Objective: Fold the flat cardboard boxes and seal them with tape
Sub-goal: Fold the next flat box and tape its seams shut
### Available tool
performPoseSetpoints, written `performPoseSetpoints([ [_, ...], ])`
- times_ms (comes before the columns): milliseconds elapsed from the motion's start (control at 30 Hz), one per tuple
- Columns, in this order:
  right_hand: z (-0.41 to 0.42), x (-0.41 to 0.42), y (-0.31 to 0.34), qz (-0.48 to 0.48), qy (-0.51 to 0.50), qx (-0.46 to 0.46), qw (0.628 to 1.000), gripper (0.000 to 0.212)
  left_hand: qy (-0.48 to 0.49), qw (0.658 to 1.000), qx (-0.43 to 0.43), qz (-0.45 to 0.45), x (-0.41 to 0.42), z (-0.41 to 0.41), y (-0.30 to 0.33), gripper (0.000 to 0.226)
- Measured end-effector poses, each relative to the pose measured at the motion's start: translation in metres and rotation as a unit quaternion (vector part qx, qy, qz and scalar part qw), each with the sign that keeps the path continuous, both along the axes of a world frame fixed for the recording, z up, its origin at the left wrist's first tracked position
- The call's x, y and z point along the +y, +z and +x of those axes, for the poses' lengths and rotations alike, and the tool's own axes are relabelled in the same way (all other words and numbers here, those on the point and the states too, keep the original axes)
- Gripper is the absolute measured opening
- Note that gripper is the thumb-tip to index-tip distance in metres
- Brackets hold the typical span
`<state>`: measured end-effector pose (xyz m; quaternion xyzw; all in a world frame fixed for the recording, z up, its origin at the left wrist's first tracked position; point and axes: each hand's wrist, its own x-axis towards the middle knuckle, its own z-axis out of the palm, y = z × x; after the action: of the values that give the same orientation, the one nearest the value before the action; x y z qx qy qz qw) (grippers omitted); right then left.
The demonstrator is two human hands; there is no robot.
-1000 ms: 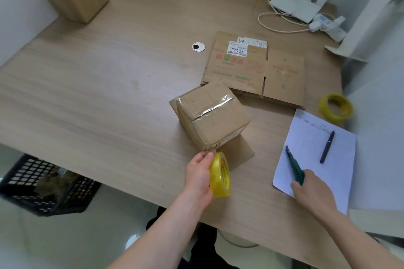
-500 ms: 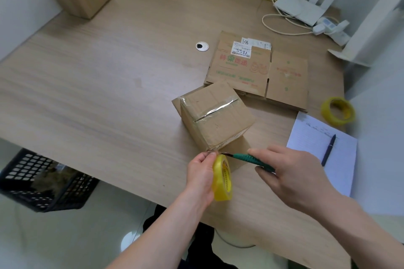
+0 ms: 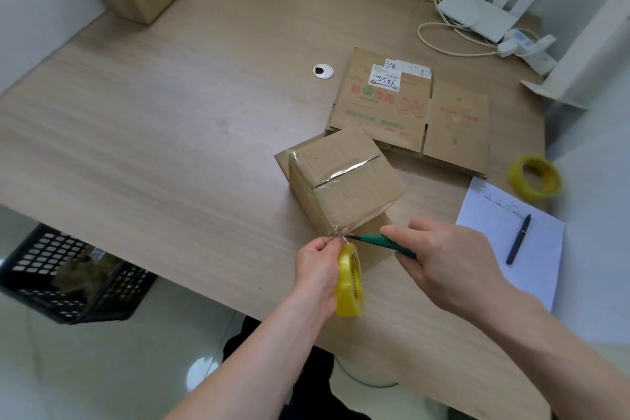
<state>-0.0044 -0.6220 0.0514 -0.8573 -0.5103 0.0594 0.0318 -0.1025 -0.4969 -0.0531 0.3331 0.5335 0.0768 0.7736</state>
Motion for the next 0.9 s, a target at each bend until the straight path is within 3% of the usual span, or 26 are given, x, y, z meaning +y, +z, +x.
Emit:
performPoseSetpoints([
  [100, 0.0, 0.004, 0.001, 0.009, 0.012, -0.018, 1.0, 0.029, -0.003, 1.0, 0.009, 0.004, 0.002, 0.002, 0.002, 0.01],
  [200, 0.003, 0.007, -0.007, -0.052, -0.002, -0.048, 0.998, 0.022, -0.022, 0.999, 0.023, 0.026, 0.002, 0.003, 0.001, 0.019],
  [333, 0.016, -0.004, -0.015, -0.067, -0.048, -0.027, 0.996, 0.02, -0.041, 0.997, 0.041, 0.06, 0.002, 0.001, 0.0, 0.019],
  [467, 0.035, -0.042, -0.042, -0.068, -0.176, 0.016, 0.982, 0.02, -0.065, 0.988, 0.046, 0.134, 0.003, 0.0, -0.004, 0.024],
  [567, 0.042, -0.08, -0.079, -0.051, -0.331, 0.046, 0.941, 0.016, -0.07, 0.982, 0.053, 0.17, 0.002, 0.002, -0.002, 0.028],
  [700, 0.033, -0.114, -0.121, -0.077, -0.423, 0.124, 0.894, 0.045, -0.068, 0.979, 0.057, 0.184, 0.001, 0.005, -0.002, 0.026],
  [800, 0.025, -0.108, -0.127, -0.114, -0.427, 0.123, 0.889, 0.057, -0.067, 0.978, 0.055, 0.189, 0.001, 0.005, -0.003, 0.025],
  [833, 0.024, -0.098, -0.123, -0.088, -0.415, 0.11, 0.899, 0.058, -0.068, 0.978, 0.056, 0.191, 0.001, 0.006, -0.003, 0.025],
  [900, 0.021, -0.064, -0.104, 0.053, -0.348, 0.106, 0.93, 0.055, -0.069, 0.977, 0.056, 0.195, 0.0, 0.007, -0.004, 0.026],
])
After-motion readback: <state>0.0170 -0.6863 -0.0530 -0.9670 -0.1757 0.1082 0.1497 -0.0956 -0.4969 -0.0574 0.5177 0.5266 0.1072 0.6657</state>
